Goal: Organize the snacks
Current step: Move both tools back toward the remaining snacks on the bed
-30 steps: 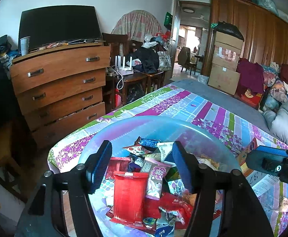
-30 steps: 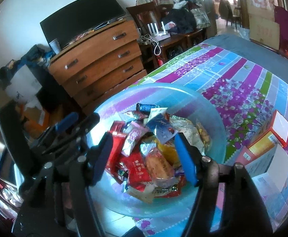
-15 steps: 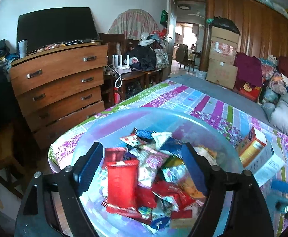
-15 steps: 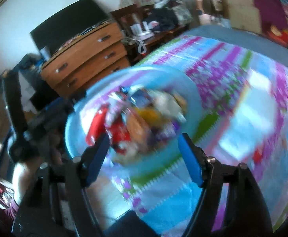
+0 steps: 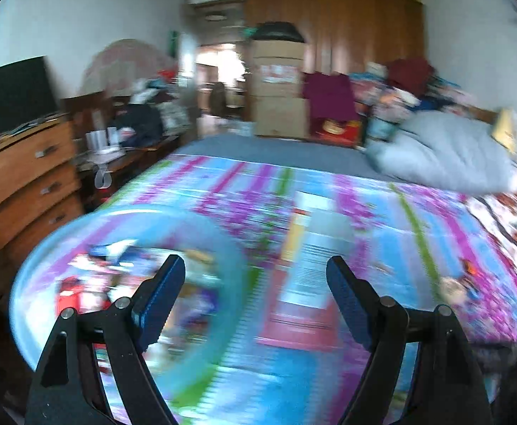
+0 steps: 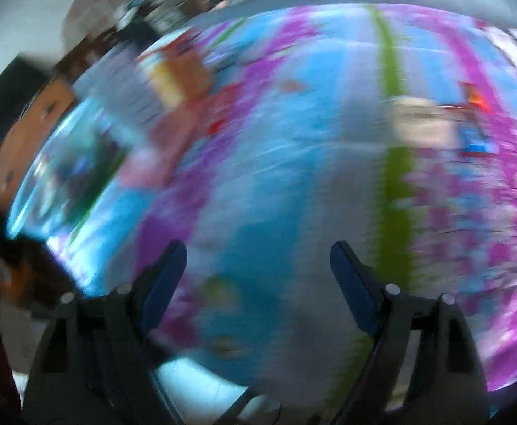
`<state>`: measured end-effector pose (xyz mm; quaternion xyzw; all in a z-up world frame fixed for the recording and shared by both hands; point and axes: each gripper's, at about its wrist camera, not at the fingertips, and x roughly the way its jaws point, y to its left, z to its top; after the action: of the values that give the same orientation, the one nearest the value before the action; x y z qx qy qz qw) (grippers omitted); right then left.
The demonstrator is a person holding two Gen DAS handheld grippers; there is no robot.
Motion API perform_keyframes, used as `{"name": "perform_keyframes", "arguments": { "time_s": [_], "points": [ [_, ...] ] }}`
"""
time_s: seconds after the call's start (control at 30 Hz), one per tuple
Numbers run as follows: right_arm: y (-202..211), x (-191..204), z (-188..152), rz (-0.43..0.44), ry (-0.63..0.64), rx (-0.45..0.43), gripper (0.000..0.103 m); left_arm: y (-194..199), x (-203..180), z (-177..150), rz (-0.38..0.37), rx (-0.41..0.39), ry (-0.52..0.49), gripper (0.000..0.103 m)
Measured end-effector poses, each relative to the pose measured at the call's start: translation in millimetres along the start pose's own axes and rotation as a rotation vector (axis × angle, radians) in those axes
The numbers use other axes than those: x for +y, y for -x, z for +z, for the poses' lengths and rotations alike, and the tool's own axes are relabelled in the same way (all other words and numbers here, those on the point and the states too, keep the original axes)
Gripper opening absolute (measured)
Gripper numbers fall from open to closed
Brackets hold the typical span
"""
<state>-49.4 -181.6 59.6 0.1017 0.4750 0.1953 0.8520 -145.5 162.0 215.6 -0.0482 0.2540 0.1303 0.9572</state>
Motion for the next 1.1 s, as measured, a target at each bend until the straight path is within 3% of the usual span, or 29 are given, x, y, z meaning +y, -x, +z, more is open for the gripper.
{"name": "perform_keyframes", "arguments": {
  "time_s": [0.1, 0.27, 0.43, 0.63, 0.7, 0.77, 0.9, 0.97, 1.1],
  "points": [
    [3.4, -56.0, 28.6, -0.046, -0.061, -0.037, 0.072, -11.1, -37.9, -8.4, -0.057, 0.041, -0.059, 0.083],
    [-9.1, -126.1, 68.1, -0.112, -0.148, -0.083, 0.072, -41.5, -79.3, -23.7, -0.092, 0.125, -0.110, 0.083],
    [-51.8, -166.0, 92.6, -0.170, -0.172, 0.018, 0.073, -71.9, -98.5, -30.6, -0.092, 0.183, -0.120, 0.083],
    [-74.9, -159.1, 100.5, -0.224, -0.057, 0.052, 0.072, -92.1, -116.1, -31.7, -0.094, 0.202, -0.142, 0.083],
    [-72.8, -152.8, 102.6, -0.237, -0.032, 0.017, 0.056, -92.9, -120.4, -32.9, -0.098, 0.205, -0.151, 0.083],
    [-75.4, -151.7, 109.8, -0.246, -0.011, -0.004, 0.053, -91.6, -122.5, -35.5, -0.103, 0.209, -0.159, 0.083],
    [-89.4, -133.4, 115.2, -0.182, 0.036, -0.012, 0.049, -89.8, -126.7, -41.4, -0.112, 0.231, -0.176, 0.083],
    [-95.4, -105.9, 111.1, -0.121, 0.107, 0.001, 0.048, -88.4, -128.2, -43.6, -0.113, 0.235, -0.183, 0.083],
    [-92.5, -47.1, 70.0, 0.009, 0.268, 0.074, 0.048, -89.3, -129.7, -46.6, -0.125, 0.247, -0.182, 0.083]
  ]
}}
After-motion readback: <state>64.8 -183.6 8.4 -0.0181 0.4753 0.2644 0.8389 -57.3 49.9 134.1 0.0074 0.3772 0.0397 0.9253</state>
